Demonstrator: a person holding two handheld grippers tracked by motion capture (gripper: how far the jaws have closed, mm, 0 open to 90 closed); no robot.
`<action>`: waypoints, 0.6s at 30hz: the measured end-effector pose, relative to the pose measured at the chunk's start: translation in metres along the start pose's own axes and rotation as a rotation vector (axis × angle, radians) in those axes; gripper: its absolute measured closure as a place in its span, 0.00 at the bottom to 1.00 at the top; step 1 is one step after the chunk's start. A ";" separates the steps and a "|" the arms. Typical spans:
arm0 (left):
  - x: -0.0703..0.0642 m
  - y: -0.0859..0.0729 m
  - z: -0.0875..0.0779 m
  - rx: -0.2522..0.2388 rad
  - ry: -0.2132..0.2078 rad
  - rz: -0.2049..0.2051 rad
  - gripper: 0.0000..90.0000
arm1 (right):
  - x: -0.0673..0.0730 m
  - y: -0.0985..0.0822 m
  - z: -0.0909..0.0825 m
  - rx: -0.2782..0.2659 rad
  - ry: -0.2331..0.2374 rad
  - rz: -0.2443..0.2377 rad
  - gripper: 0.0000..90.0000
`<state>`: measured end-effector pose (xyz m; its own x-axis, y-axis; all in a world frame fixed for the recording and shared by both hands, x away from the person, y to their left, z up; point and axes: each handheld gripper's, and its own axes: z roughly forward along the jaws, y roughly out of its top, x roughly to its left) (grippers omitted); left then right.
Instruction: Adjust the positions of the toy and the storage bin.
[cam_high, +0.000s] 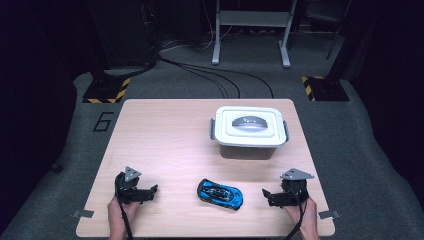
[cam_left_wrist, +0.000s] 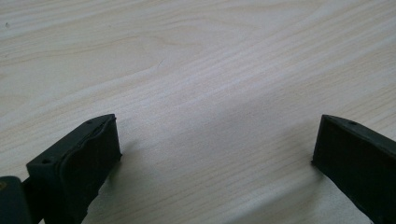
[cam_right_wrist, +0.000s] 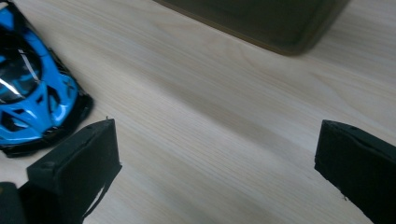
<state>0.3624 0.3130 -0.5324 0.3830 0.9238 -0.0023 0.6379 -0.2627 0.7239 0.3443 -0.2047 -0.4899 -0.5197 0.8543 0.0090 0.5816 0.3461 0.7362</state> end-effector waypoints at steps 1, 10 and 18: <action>0.000 0.000 0.000 -0.001 0.000 -0.001 0.01 | 0.003 0.002 0.000 -0.001 0.012 -0.006 0.00; 0.000 0.000 0.000 -0.001 -0.001 0.002 0.01 | 0.028 0.019 0.008 0.014 0.077 -0.096 0.00; 0.000 0.000 0.000 -0.002 -0.003 0.002 0.02 | 0.047 0.033 0.015 0.018 0.145 -0.151 0.00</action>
<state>0.3620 0.3129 -0.5323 0.3862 0.9224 -0.0026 0.6354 -0.2640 0.7256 0.3481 -0.1475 -0.4751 -0.6858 0.7278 -0.0023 0.5005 0.4740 0.7244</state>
